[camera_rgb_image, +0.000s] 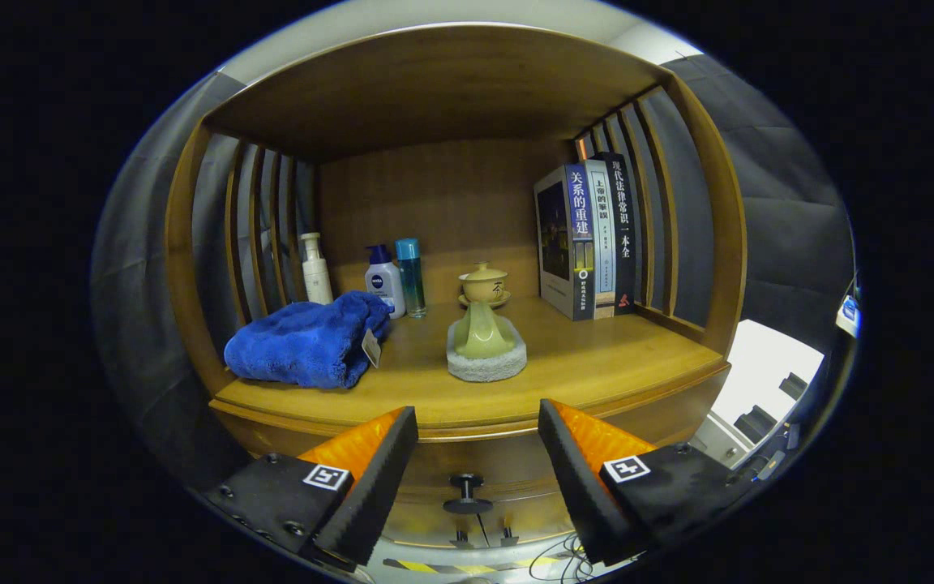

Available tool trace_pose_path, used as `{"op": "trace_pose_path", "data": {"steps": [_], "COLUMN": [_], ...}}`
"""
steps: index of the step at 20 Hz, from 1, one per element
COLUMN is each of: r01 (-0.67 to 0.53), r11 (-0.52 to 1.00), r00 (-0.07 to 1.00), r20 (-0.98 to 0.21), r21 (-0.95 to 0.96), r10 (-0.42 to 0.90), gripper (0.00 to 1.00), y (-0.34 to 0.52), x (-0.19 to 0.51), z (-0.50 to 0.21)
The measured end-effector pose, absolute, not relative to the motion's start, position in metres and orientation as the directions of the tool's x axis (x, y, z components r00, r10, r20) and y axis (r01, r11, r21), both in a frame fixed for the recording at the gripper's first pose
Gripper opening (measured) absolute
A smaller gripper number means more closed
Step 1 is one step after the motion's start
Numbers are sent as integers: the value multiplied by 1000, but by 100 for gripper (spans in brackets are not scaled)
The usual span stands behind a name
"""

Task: Pull open the drawer, take out the items inside it, and place them on the countertop above the cabinet.

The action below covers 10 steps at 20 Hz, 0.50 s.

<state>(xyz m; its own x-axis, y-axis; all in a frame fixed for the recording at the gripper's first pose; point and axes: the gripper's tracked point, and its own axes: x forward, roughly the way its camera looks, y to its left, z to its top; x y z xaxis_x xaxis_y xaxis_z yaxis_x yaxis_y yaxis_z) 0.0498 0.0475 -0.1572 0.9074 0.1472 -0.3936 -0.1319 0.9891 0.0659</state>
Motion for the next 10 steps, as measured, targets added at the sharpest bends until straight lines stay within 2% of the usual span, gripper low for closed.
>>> {"op": "trace_pose_path", "data": {"steps": [10], "r01": [-115], "r11": [989], "r00": [960], "r20": [-268], "r21": [-96], "r10": [86], "gripper": [97], "y": [19], "x": [59], "z": [-36]}}
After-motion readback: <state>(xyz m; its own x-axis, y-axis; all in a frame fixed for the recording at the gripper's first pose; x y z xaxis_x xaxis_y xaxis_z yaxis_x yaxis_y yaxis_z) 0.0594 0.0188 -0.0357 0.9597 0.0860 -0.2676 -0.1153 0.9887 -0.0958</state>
